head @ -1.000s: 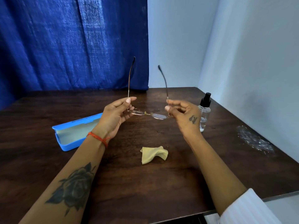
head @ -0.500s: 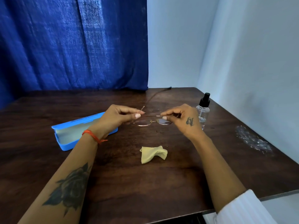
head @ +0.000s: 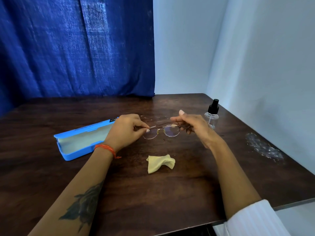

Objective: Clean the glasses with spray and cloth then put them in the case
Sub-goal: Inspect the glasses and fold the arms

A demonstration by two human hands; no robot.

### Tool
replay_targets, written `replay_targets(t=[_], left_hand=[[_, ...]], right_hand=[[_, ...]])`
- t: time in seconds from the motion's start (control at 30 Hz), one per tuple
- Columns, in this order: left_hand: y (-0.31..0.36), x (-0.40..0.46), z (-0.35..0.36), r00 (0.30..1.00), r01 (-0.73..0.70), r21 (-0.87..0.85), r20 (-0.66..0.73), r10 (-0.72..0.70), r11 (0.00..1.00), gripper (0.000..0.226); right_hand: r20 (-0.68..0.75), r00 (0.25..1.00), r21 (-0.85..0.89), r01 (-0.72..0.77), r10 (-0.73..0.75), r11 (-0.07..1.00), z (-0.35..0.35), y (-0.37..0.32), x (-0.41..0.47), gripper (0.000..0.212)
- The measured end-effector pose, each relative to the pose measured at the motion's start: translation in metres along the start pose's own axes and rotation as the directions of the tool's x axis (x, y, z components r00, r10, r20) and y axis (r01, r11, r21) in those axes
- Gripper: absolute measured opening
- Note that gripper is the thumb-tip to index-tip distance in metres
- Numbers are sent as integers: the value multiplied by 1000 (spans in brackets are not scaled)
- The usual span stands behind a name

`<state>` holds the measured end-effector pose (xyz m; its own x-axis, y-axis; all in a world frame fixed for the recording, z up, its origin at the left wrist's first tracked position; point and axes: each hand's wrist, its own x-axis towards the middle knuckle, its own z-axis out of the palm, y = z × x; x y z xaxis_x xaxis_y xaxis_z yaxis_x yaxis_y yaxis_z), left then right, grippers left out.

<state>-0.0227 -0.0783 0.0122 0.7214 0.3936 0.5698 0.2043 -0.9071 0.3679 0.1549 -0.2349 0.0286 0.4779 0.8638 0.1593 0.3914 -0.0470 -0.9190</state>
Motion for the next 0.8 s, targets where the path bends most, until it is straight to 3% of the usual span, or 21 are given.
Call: replay_targets(t=[0.1, 0.17, 0.23, 0.33, 0.5, 0.63, 0.8], left_hand=[[2, -3, 2, 993, -79, 126, -73, 89, 989, 9], [1, -4, 5, 987, -130, 194, -73, 146, 972, 11], [1, -5, 10, 977, -174, 249, -81, 199, 953, 7], [0, -4, 15, 965, -201, 311, -101, 243, 929, 5], [2, -7, 20, 961, -240, 400, -29, 274, 884, 5], [4, -6, 27, 959, -274, 456, 58, 279, 847, 14], [3, -10, 32, 959, -282, 460, 106, 263, 842, 12]], right_hand=[[6, 988, -313, 151, -157, 938, 6, 4, 1, 19], [3, 947, -591, 261, -321, 764, 11, 9, 5, 16], [14, 853, -753, 352, -521, 556, 15, 15, 9, 11], [76, 701, -842, 426, -709, 330, 21, 21, 12, 10], [225, 636, -920, 388, -739, 54, 25, 32, 16, 16], [267, 659, -922, 387, -703, 13, 24, 33, 14, 14], [299, 738, -928, 373, -605, -3, 27, 34, 13, 14]])
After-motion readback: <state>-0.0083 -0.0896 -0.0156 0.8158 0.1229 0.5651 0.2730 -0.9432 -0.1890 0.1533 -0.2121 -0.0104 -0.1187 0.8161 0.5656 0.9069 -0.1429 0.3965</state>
